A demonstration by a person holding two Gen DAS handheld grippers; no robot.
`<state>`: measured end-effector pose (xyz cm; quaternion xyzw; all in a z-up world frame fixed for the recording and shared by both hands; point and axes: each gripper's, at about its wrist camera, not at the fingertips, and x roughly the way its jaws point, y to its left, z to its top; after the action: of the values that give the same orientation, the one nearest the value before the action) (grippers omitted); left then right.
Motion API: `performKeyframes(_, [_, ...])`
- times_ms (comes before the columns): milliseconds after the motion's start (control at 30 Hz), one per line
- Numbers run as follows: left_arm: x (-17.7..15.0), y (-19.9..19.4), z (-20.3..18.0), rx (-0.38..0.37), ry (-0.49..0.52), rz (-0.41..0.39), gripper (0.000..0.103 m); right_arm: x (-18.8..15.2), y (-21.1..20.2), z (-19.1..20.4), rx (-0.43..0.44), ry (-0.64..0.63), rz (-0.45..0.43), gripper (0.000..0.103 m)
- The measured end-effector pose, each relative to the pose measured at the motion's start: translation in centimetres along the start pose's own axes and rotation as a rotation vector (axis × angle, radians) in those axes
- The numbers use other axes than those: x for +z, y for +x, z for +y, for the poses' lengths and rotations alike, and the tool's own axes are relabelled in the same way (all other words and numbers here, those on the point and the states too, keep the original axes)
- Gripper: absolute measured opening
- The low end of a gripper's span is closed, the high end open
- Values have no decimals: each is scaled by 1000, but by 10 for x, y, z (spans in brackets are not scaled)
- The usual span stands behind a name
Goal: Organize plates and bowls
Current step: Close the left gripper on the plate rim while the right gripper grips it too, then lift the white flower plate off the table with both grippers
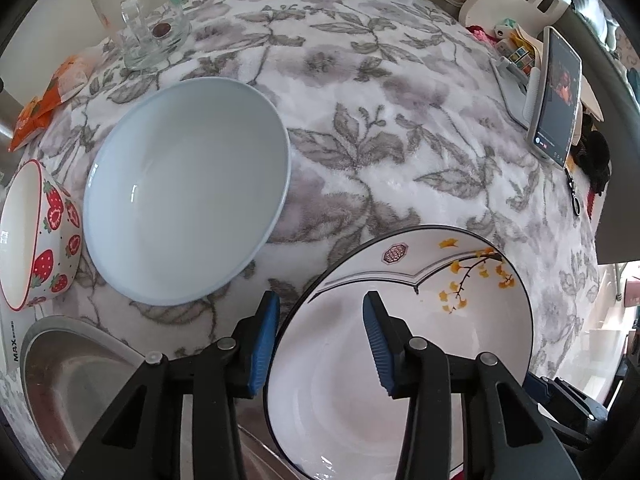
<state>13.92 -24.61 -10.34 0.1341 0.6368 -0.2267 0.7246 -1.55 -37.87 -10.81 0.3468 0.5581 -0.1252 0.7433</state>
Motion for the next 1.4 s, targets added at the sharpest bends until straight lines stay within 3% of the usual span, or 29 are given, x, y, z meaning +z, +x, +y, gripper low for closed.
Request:
performKeyframes(200, [-1, -1, 2, -12, -12, -7, 44, 2, -2, -5, 4, 22, -13, 25])
performKeyframes(633, [-5, -6, 12, -119, -71, -18, 44, 8, -14, -14, -6, 35, -61, 25])
performKeyframes(933, [-6, -21, 5, -141, -76, -52, 43, 9, -22, -17, 14, 49, -93, 25])
performKeyframes(967, [-6, -24, 3, -215, -75, -58, 26, 9, -23, -17, 30, 49, -97, 25])
performKeyframes(1000, [-7, -27, 3, -303, -86, -54, 17, 9, -24, -16, 41, 47, -99, 25])
performKeyframes(1033, [-7, -30, 0, -369, -91, -54, 17, 10, -25, -14, 47, 41, -104, 25])
performKeyframes(1067, [-6, -34, -6, -373, -70, -64, 18, 9, -26, -12, 43, 34, -108, 25])
performKeyframes(1133, [-6, -39, -18, -283, -20, -83, 18, 10, -24, -13, 37, 39, -100, 25])
performKeyframes(1233, [-6, -40, -16, -256, -34, -83, 18, 10, -20, -19, 29, 65, -78, 25])
performKeyframes(1333, [-6, -44, -6, -150, -39, -106, 18, 11, -20, -21, 18, 72, -80, 25])
performKeyframes(1400, [-5, -42, 2, -125, -56, -104, 19, 11, -21, -21, 11, 69, -84, 25])
